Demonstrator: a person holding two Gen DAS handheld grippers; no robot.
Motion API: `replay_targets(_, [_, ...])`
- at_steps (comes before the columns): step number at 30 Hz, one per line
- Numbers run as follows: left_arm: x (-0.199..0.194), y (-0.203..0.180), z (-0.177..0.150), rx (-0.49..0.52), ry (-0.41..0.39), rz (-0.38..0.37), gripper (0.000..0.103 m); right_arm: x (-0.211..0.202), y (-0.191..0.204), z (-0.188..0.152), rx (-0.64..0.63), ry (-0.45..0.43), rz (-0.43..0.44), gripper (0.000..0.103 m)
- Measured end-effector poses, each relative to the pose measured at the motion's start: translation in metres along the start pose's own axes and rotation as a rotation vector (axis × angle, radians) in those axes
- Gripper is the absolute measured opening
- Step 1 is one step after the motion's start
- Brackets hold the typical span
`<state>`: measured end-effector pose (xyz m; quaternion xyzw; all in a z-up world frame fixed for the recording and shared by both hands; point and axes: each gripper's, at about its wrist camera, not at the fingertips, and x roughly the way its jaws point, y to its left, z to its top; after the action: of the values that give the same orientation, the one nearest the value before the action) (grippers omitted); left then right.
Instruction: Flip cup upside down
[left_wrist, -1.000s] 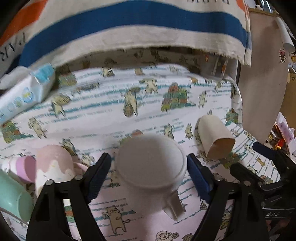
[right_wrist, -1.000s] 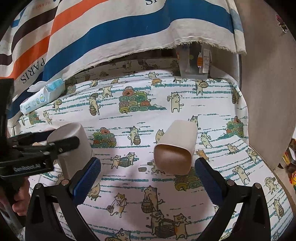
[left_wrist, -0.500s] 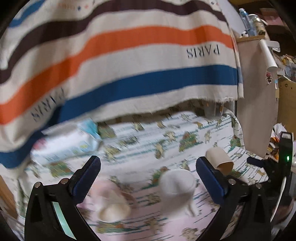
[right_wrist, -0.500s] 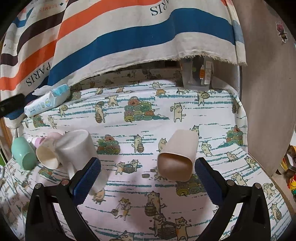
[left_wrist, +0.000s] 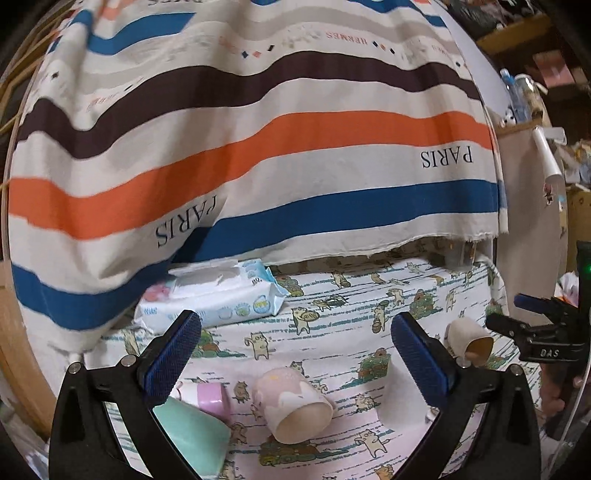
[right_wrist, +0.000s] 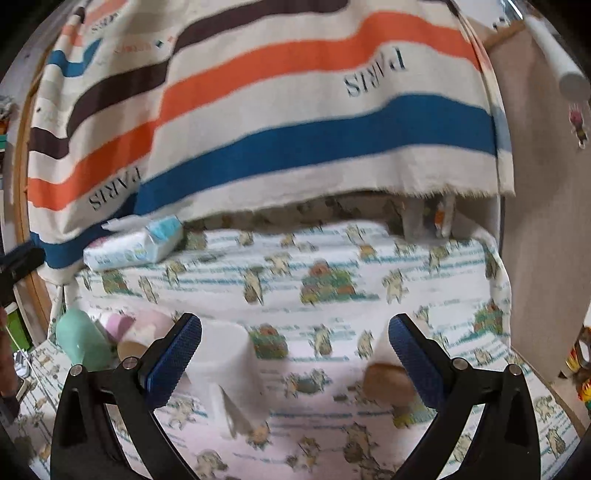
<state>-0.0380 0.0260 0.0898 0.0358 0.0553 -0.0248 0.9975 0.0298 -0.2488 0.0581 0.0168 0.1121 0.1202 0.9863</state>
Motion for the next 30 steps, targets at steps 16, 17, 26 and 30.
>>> replay_targets(16, [0.032,-0.009,-0.066,-0.061,0.011,-0.002,0.102,0.031,0.009,-0.030,-0.012,0.031,0.010,0.102])
replay_targets(17, [0.034,-0.008,-0.068,-0.072,0.022,-0.009,0.102,0.033,0.011,-0.033,-0.021,0.036,0.003,0.102])
replay_targets(26, [0.051,0.001,-0.080,-0.133,0.121,-0.001,0.102,0.041,0.032,-0.045,-0.115,0.097,-0.018,0.102])
replay_targets(30, [0.062,0.001,-0.084,-0.133,0.181,0.010,0.102,0.042,0.025,-0.044,-0.085,0.097,-0.035,0.102])
